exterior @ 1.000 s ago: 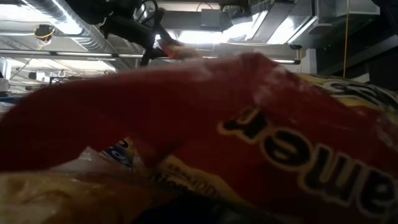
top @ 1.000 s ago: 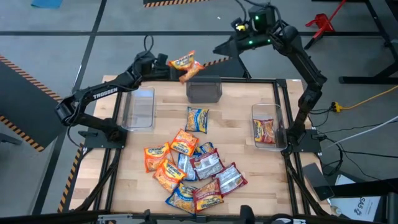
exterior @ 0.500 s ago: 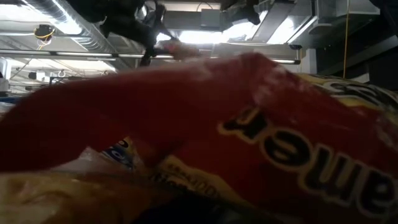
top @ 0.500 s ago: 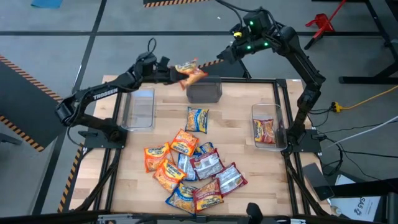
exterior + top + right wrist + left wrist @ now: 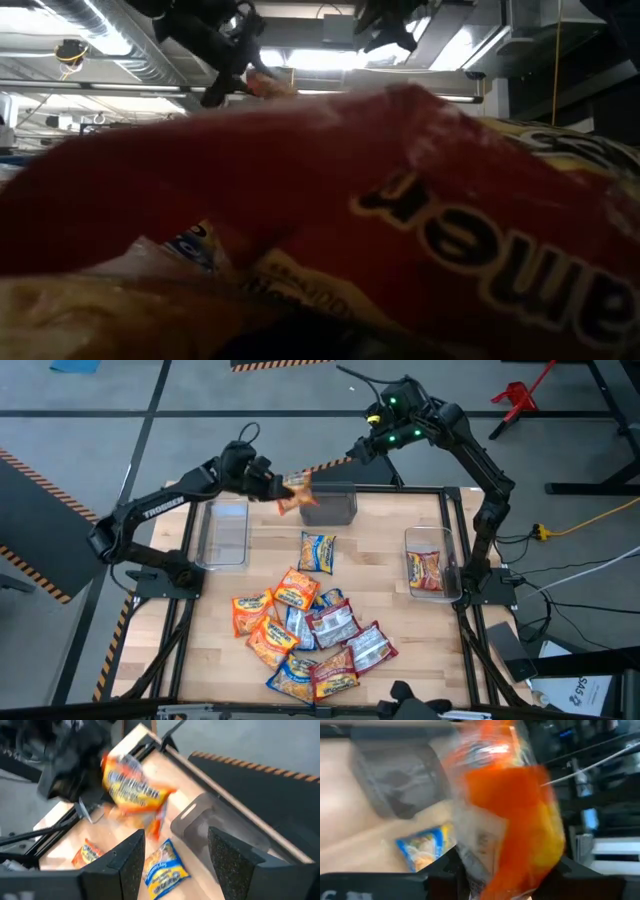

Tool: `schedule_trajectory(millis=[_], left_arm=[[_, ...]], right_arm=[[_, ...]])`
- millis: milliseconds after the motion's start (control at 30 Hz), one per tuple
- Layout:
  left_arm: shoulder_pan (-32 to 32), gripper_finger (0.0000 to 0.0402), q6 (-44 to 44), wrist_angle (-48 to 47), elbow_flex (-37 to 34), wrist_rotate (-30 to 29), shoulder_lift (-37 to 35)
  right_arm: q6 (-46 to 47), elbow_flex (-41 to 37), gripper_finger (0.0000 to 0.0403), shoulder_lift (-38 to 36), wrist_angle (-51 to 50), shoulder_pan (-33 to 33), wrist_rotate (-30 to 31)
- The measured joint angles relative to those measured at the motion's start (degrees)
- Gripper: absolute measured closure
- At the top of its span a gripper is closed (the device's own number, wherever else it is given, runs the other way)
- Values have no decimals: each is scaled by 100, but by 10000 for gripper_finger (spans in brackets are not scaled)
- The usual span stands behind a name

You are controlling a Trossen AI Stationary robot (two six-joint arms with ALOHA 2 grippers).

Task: Sort Maruchan noodles
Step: Put the orange noodle pack into the black bin

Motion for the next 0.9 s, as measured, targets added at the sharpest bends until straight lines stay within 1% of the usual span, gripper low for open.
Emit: schedule_trajectory(millis=[67, 100, 133, 200, 233, 267, 300, 333, 400, 433, 533, 633, 667, 700, 767, 800, 833, 900], left_arm=[[-108, 261, 303, -226, 319, -1009, 47], [-113, 261, 254, -486, 485, -1289, 50], [-82, 261, 240, -609, 609, -1246, 69], [-22, 261, 512, -605, 776, -957, 112], [-14, 261, 508, -557, 846, -677, 117], [-13, 261, 475, -313, 926, -315, 95], [-37, 261, 520, -62, 1027, -150, 48], [-58, 261, 674, -76, 1147, -234, -9], [-34, 261, 771, -836, 1363, -848, -34], [69, 261, 711, -1212, 1411, -1067, -16], [320, 261, 803, -1970, 1545, -1290, 93], [332, 261, 1157, -2868, 1897, -1372, -13], [311, 261, 1352, -3077, 1946, -1371, -13], [273, 261, 1504, -3211, 1959, -1225, -4], [177, 261, 1708, -3005, 1966, -635, 36], [130, 261, 1817, -2839, 1970, -365, 6], [101, 261, 1837, -2739, 2003, -228, -60], [117, 261, 1905, -2702, 2020, -102, -104]], right_arm=[[0, 0, 205, 97, -13, 41, -71], [0, 0, 205, 142, -11, 45, -77], [-1, -2, 205, 182, -13, 45, -115], [-31, -2, 205, 269, 24, 80, -285], [-43, 0, 205, 324, 108, 85, -408], [-43, 0, 205, 375, 215, 83, -569], [-44, -4, 205, 427, 340, 82, -802], [-31, -4, 205, 468, 551, 82, -1027], [118, -4, 205, 513, 1029, 67, -1271], [169, -2, 205, 523, 1186, 69, -1273], [282, 4, 205, 607, 1595, 68, -1167], [330, 2, 205, 726, 1769, 67, -1250], [335, 2, 205, 766, 1748, 69, -1309], [327, 2, 205, 797, 1740, 81, -1361], [320, 2, 205, 889, 1720, 111, -1528], [331, -3, 205, 938, 1732, 119, -1689], [339, -4, 205, 993, 1784, 170, -1899], [388, -4, 205, 1062, 1960, 183, -2352]])
